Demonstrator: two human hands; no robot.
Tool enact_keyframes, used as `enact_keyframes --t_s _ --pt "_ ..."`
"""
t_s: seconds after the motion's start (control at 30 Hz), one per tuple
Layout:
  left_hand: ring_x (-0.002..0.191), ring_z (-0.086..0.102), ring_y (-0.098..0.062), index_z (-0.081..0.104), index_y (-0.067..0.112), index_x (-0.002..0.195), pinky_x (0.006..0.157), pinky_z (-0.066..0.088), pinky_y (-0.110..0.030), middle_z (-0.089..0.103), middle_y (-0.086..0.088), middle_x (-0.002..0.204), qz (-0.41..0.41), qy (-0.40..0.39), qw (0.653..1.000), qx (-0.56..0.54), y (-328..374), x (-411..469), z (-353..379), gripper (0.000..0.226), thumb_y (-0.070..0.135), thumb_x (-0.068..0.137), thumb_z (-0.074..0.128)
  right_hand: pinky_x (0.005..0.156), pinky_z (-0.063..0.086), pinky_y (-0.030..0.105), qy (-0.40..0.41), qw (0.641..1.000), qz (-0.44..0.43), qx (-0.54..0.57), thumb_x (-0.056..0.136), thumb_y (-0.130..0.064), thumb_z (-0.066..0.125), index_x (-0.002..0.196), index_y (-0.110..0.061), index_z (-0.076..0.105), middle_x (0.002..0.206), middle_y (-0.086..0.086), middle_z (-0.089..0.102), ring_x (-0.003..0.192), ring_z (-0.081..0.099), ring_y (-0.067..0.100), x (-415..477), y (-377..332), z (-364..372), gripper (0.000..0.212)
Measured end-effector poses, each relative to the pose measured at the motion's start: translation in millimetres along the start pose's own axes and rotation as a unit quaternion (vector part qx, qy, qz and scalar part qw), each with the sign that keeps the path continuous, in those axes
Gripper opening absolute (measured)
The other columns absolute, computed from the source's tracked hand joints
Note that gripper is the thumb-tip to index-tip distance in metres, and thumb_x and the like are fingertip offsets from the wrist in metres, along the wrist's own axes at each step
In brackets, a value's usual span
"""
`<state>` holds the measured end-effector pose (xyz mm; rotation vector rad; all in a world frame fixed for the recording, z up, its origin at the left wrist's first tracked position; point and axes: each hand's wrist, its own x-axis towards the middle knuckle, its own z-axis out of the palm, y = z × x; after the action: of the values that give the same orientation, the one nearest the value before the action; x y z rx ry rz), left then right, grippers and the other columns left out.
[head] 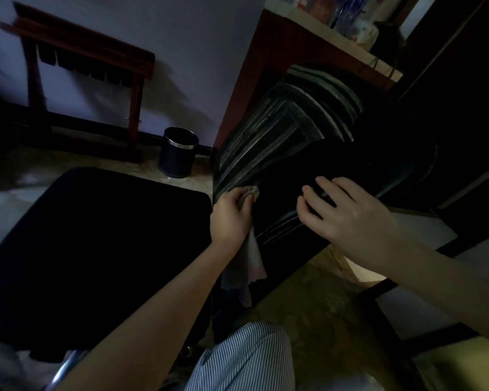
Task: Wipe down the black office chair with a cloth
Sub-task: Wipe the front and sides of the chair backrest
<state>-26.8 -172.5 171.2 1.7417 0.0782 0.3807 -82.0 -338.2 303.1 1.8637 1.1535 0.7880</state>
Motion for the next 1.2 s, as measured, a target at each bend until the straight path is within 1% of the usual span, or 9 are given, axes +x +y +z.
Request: enact_keyframes --t_s 0.23,0.33,0.43,0.53,0.6,0.7,0.87,1.03,1.2 --pt "0.089 0.064 -0.017 0.067 0.016 0.102 0.072 0.049 -0.031 0.07 -0.001 0.091 -0.02 0.012 1.0 0.011 -12.7 -33.4 -12.7 0.019 0.027 0.094 0.054 0.087 0.051 0.044 0.007 1.0 0.008 0.002 0.089 0.003 0.039 0.104 -0.002 0.065 0.107 0.019 0.067 0.101 0.064 0.036 -0.6 -0.7 2.6 0.03" --pt "0.087 0.065 -0.012 0.068 0.017 0.104 0.074 0.053 -0.032 0.07 0.002 0.092 0.011 0.019 1.0 -0.007 -0.7 -46.9 -17.6 0.019 0.026 0.093 0.056 0.087 0.051 0.044 0.002 1.0 0.005 0.003 0.089 0.004 0.043 0.104 -0.002 0.064 0.107 0.019 0.067 0.101 0.063 0.036 0.1 -0.4 3.0 0.027" --pt "0.092 0.065 -0.007 0.068 0.017 0.108 0.079 0.053 -0.026 0.07 0.004 0.098 0.084 0.006 0.996 -0.035 26.8 -41.3 -14.0 0.021 0.025 0.092 0.058 0.086 0.051 0.046 -0.009 1.0 -0.002 0.006 0.085 0.003 0.051 0.105 -0.001 0.064 0.108 0.021 0.066 0.101 0.063 0.038 1.8 0.5 -0.6 0.024" --pt "0.094 0.064 -0.011 0.067 0.012 0.11 0.081 0.052 -0.026 0.069 0.0 0.101 0.171 -0.011 0.984 -0.047 59.3 -22.5 1.7 0.023 0.023 0.092 0.057 0.085 0.051 0.046 -0.015 1.0 -0.003 0.014 0.088 0.003 0.043 0.103 0.0 0.065 0.106 0.021 0.067 0.1 0.064 0.038 2.5 1.5 -3.7 0.026" --pt "0.092 0.063 -0.013 0.066 0.011 0.108 0.078 0.05 -0.024 0.069 -0.002 0.1 0.186 -0.002 0.981 -0.046 69.3 -8.3 11.2 0.021 0.021 0.091 0.057 0.086 0.051 0.045 -0.015 1.0 0.005 0.022 0.092 0.004 0.034 0.1 -0.001 0.066 0.105 0.021 0.067 0.099 0.064 0.037 2.1 0.7 -2.3 0.033" --pt "0.092 0.063 -0.015 0.066 0.012 0.107 0.078 0.05 -0.029 0.068 -0.004 0.099 0.187 0.008 0.981 -0.045 66.0 7.3 19.1 0.021 0.022 0.091 0.057 0.086 0.051 0.043 -0.015 1.0 0.013 0.022 0.095 0.005 0.028 0.102 -0.001 0.066 0.105 0.019 0.067 0.099 0.064 0.035 1.2 -1.7 1.4 0.039" --pt "0.097 0.063 -0.017 0.066 0.015 0.107 0.083 0.05 -0.035 0.069 -0.003 0.102 0.12 0.003 0.992 -0.028 39.1 32.4 22.2 0.021 0.025 0.092 0.055 0.093 0.037 0.042 0.003 1.0 0.014 -0.001 0.092 0.004 0.036 0.105 0.0 0.064 0.107 0.018 0.067 0.101 0.064 0.034 0.9 -2.6 0.9 0.031" --pt "0.101 0.06 -0.02 0.064 0.013 0.105 0.074 0.042 -0.025 0.068 -0.004 0.104 0.047 -0.001 0.999 0.007 0.3 30.8 15.3 0.017 0.022 0.094 0.054 0.09 0.042 0.04 0.004 1.0 0.014 -0.009 0.091 0.003 0.041 0.106 -0.003 0.064 0.108 0.015 0.067 0.103 0.063 0.031 1.4 -4.1 1.6 0.028" --pt "0.101 0.061 -0.025 0.062 0.011 0.107 0.078 0.048 -0.034 0.066 -0.009 0.106 -0.014 -0.013 1.0 0.017 -28.8 15.7 5.4 0.019 0.022 0.095 0.052 0.09 0.04 0.04 0.01 0.999 0.016 -0.035 0.092 0.005 0.041 0.106 -0.003 0.062 0.107 0.014 0.067 0.103 0.063 0.031 1.4 -4.5 4.8 0.026"
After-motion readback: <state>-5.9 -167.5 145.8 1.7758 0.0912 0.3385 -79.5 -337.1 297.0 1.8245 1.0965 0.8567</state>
